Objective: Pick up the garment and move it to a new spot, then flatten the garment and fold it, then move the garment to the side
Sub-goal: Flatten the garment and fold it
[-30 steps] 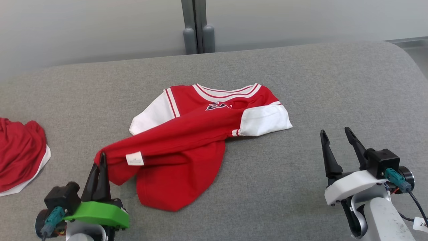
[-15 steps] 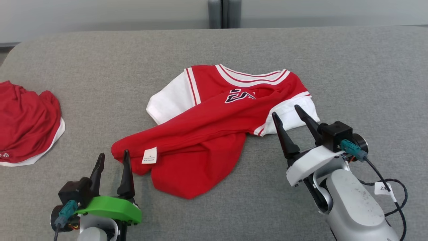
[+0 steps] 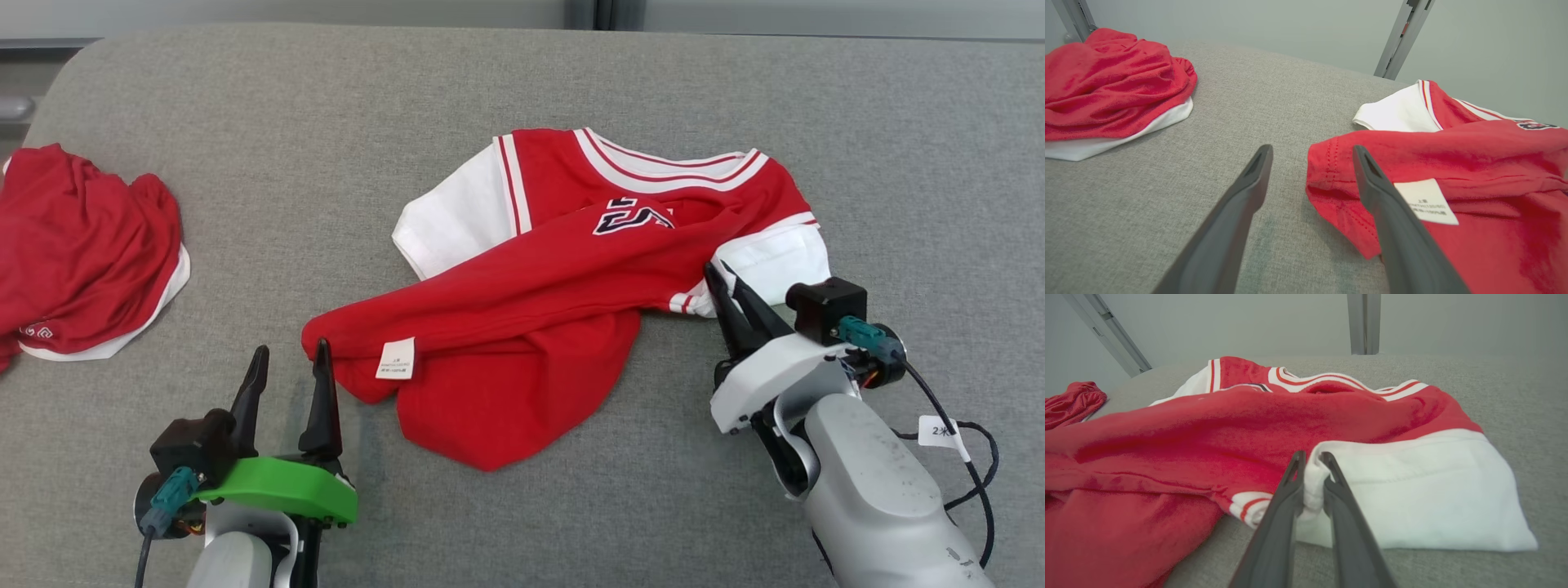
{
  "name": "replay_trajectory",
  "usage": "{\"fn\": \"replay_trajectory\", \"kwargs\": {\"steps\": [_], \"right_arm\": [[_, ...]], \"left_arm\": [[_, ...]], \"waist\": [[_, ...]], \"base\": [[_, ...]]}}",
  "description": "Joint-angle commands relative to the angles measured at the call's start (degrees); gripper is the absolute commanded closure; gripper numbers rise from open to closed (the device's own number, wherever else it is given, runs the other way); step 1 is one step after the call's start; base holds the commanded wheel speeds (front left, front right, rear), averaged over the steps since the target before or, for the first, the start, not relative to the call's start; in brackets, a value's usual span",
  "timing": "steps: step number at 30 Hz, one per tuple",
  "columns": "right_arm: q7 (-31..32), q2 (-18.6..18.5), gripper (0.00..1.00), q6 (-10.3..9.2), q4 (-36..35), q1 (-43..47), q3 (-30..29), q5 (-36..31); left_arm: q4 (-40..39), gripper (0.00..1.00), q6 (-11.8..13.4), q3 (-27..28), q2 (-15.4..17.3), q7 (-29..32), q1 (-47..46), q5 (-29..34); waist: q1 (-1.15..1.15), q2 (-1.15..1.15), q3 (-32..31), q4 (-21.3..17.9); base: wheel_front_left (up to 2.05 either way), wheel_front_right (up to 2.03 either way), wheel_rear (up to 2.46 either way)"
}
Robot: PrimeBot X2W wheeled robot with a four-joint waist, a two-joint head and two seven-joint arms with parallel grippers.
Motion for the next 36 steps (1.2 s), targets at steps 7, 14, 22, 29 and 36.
{"fn": "replay_trajectory", "kwargs": {"steps": [7,14,22,29,36], "right_arm": [[-0.03,-0.32,1.00,-0.06,-10.08,3.92,-4.64,-0.59],[-0.03,-0.31,0.95,-0.07,-21.69,14.13,-9.99,-2.07],[-0.02,-0.23,0.00,-0.06,-20.77,24.33,-21.22,-3.90],[-0.03,-0.22,0.00,-0.06,-20.17,22.93,-25.55,-5.80],[-0.02,-0.25,0.00,-0.06,-23.64,19.42,-20.80,-8.34]], "left_arm": [[-0.30,0.00,-0.18,0.26,0.31,-0.02,1.17,0.77],[-0.07,0.00,-0.18,0.96,-0.08,-0.02,3.58,1.97],[0.23,0.00,-0.18,1.25,-0.36,-0.03,6.26,2.96],[0.32,0.00,-0.18,0.81,-0.45,-0.03,7.03,3.57],[0.68,0.00,-0.18,-0.31,-0.50,-0.02,6.83,3.66]], "waist": [[0.00,0.00,-3.11,-2.91],[0.00,0.00,-6.70,-7.05],[0.00,0.00,-8.46,-10.91],[0.00,0.00,-8.71,-12.09],[0.00,0.00,-9.13,-11.23]], "base": [[0.00,0.00,0.00],[0.00,0.00,0.00],[0.00,0.00,0.00],[0.00,0.00,0.00],[0.00,0.00,0.00]]}}
